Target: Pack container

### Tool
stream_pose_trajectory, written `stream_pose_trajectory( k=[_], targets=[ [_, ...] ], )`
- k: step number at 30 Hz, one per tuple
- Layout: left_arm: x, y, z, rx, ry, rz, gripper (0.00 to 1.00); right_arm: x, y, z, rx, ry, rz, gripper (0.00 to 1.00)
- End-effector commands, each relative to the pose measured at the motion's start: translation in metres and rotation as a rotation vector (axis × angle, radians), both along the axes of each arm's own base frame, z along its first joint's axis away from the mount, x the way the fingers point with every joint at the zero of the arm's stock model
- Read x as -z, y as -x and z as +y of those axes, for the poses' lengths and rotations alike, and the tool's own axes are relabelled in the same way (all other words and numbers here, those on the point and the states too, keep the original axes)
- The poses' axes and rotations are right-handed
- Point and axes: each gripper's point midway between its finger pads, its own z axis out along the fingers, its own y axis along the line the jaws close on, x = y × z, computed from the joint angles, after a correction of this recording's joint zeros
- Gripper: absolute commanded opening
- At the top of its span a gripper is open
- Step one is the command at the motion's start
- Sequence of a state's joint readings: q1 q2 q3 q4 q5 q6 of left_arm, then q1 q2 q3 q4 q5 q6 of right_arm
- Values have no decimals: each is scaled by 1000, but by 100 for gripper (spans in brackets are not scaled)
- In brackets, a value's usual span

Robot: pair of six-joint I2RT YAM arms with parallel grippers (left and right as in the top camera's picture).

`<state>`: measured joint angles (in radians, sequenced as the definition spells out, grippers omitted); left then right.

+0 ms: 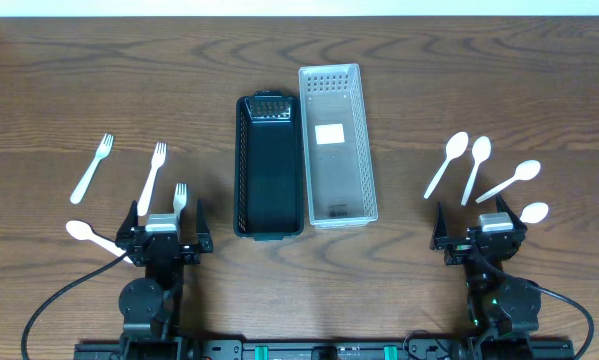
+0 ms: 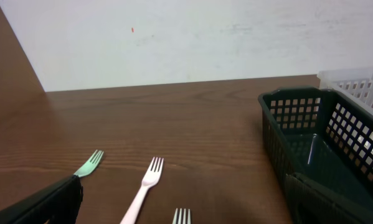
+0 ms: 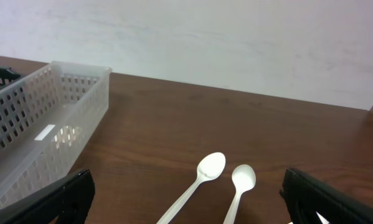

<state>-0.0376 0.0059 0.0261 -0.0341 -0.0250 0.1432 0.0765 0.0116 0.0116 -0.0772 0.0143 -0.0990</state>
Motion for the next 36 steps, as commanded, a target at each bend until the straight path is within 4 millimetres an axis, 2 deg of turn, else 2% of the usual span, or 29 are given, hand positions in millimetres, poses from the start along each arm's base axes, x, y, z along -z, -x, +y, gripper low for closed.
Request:
stream_pose_trajectory(
  k=[1, 7, 9, 12, 17, 29, 33, 36],
  targets=[
    [19, 0, 0, -1, -12, 57, 98, 1, 0, -1, 2, -5, -2, 99],
    [17, 0, 0, -2, -2, 50, 98, -1, 0, -1, 17, -215, 8, 99],
    [16, 0, 1, -19, 119, 41, 98, -8, 1, 2, 5, -271, 4, 99],
    [3, 1, 0, -41, 330, 17, 98, -25, 3, 3, -3, -292, -5, 99],
    [-28, 4, 1, -50, 332, 66, 98, -38, 1, 4, 8, -284, 94, 99],
    [-53, -11, 0, -147, 287, 655, 98, -48, -41, 10, 69, -240, 636, 99],
    [-61, -11, -18, -91, 322, 889, 98, -58, -53, 14, 67, -230, 775, 99],
    [-66, -19, -24, -78, 332, 959, 98, -63, -61, 16, 61, -228, 809, 99]
  ],
)
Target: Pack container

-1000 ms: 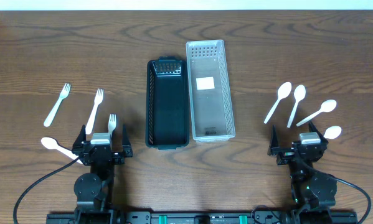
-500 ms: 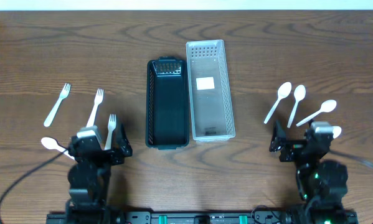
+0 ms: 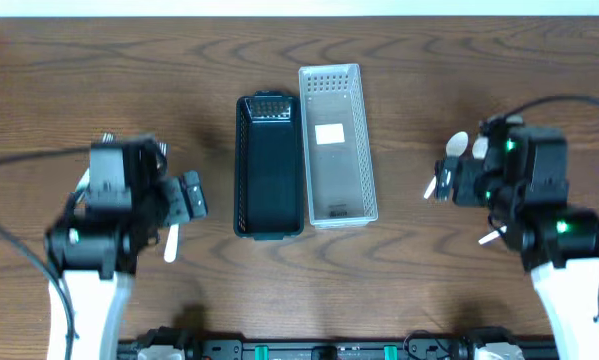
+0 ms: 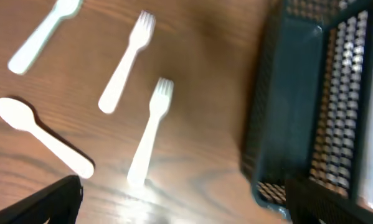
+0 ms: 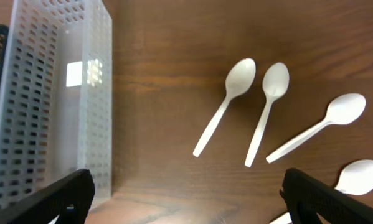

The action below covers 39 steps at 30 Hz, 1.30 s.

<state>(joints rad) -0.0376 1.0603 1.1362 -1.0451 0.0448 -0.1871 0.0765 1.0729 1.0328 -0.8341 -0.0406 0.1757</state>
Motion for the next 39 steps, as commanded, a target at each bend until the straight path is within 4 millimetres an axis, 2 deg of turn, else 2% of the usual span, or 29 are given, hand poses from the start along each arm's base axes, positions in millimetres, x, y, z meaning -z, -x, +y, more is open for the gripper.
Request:
stream_pose_trajectory(
  k=[1, 5, 6, 7, 10, 14, 21, 29, 32, 34, 39],
  targets=[
    [-13, -16, -11, 34, 51, 7, 98, -14, -11, 4, -21, -13, -6, 99],
    [-4, -37, -4, 12, 32, 4, 98, -6, -10, 4, -11, -19, 38, 99],
    [0, -42, 1, -5, 19, 13, 91, -1, -7, 3, 1, -27, 65, 99],
    [5, -46, 6, -23, 5, 25, 87, 2, -5, 3, 8, -30, 85, 99],
    [25, -54, 20, -71, -21, 92, 88, 10, 1, 2, 11, -21, 128, 99],
    [56, -52, 34, -98, -59, 221, 87, 11, 3, -1, 19, -9, 139, 99],
    [103, -33, 34, -62, -69, 439, 87, 12, 4, -3, 26, 1, 140, 99],
    [137, -23, 32, 58, -92, 435, 90, 12, 4, -8, 42, 29, 139, 99],
    [149, -22, 22, 163, -67, 428, 92, 12, 4, -8, 42, 29, 141, 99],
    [154, -25, 14, 243, -45, 408, 92, 12, 4, -8, 42, 30, 140, 99],
    [155, -25, 19, 299, -68, 400, 93, 12, 3, -8, 42, 30, 137, 99]
  ],
)
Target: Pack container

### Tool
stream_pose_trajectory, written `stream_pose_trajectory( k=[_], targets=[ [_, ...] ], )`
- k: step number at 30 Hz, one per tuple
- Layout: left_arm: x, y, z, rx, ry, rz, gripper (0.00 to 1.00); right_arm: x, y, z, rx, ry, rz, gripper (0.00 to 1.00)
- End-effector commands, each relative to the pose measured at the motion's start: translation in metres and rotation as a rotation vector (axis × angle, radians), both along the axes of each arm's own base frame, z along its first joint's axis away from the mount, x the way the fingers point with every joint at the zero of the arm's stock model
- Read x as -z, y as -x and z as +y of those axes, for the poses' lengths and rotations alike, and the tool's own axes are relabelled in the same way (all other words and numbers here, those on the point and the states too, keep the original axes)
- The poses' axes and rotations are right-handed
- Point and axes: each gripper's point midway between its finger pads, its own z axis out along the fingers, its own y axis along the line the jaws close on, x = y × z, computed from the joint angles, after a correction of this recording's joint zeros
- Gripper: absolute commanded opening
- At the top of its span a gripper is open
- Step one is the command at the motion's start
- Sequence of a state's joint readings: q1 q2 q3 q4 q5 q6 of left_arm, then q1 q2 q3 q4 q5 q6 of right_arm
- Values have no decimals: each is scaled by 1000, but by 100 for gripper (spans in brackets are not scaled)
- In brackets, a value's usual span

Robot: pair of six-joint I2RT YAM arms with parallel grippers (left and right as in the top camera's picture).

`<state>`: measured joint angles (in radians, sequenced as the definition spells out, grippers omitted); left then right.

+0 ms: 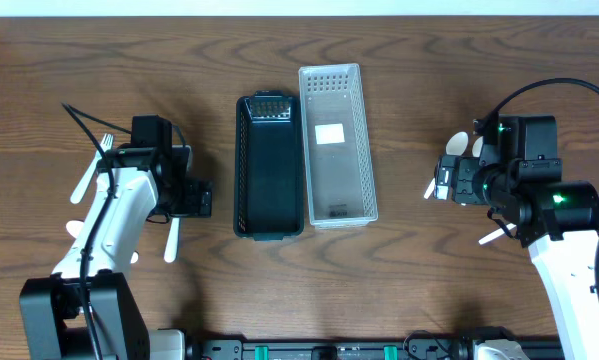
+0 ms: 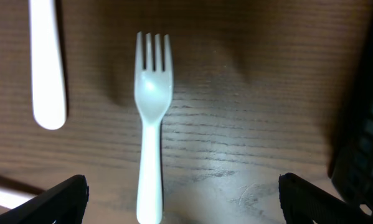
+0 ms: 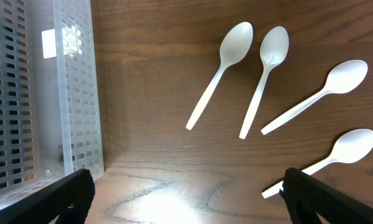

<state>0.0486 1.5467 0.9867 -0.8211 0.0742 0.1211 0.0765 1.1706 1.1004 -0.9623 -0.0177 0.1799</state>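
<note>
A white plastic fork [image 2: 152, 118] lies on the wooden table, tines pointing away. Its handle end sits between the tips of my open left gripper [image 2: 183, 208], left of the middle and untouched. The black basket [image 1: 269, 165] stands just right of that gripper, its wall [image 2: 368, 124] at the left wrist view's edge. Beside it stands the clear white basket [image 1: 336, 143], whose wall [image 3: 77, 93] also shows in the right wrist view. My right gripper [image 3: 186, 205] hangs open over bare wood, with several white spoons [image 3: 220, 68] lying beyond it.
The handle of another fork [image 2: 47, 68] lies left of the near fork. A further fork [image 1: 89, 170] and a white spoon [image 1: 76, 229] lie at the far left. Both baskets hold no cutlery.
My left gripper was high over the forks, spoon and basket; now it is low and close over one fork. The right gripper has shifted only slightly over the spoons.
Both arms rested at the table's front edge, their cameras facing the far wall. Then both were raised and looked down, left over the forks, right over the spoons. Now the left is low over one fork. No cutlery has moved.
</note>
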Motion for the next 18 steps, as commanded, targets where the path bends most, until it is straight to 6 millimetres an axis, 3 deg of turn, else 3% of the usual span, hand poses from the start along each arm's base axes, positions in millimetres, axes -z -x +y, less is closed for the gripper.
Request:
stream_pose_trajectory(
  k=[1, 8, 18],
  targets=[
    [0, 1, 4, 71, 13, -3, 92, -7, -3, -4, 25, 4, -20, 100],
    [8, 4, 27, -10, 19, 21, 93, -7, -3, -4, 25, 4, -17, 99],
    [32, 5, 26, 14, 34, 85, 92, -7, -4, -4, 25, 4, -22, 99]
  ],
)
